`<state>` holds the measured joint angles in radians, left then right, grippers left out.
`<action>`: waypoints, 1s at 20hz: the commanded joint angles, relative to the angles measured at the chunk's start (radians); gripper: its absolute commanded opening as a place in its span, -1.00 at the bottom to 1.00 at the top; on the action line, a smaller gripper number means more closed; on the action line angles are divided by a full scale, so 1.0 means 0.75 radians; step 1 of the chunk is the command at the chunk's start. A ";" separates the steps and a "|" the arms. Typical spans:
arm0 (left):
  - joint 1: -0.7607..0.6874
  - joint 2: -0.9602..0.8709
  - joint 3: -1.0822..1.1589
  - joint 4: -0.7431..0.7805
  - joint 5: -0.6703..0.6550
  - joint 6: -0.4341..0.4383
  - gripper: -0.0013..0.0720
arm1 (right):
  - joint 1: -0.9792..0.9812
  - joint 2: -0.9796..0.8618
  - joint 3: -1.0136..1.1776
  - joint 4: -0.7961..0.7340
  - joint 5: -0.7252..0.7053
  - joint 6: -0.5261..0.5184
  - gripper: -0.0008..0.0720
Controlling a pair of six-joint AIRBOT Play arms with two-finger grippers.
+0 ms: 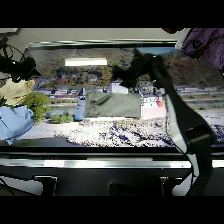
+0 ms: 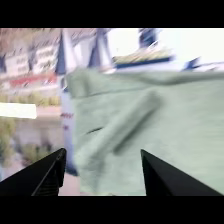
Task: Fold the clothes and pants, and hang the long-sleeved shirts on hangers.
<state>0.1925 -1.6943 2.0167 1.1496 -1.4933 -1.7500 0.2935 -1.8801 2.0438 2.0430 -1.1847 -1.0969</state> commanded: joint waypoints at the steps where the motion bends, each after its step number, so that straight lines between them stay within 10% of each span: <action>1: 0.002 -0.001 -0.001 0.001 0.001 -0.001 -0.92 | -0.304 0.063 -0.001 0.006 -0.270 -0.226 0.53; 10: 0.002 -0.001 -0.001 0.001 0.001 -0.001 -0.92 | -0.592 0.053 -0.569 0.295 -0.222 -0.697 0.48; 20: -0.004 -0.001 -0.001 0.001 0.001 -0.001 -0.92 | -0.425 -0.004 -0.775 0.431 0.039 -0.836 0.20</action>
<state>0.1905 -1.6943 2.0167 1.1496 -1.4925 -1.7500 -0.0669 -1.8698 1.4784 2.3478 -1.2236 -1.7023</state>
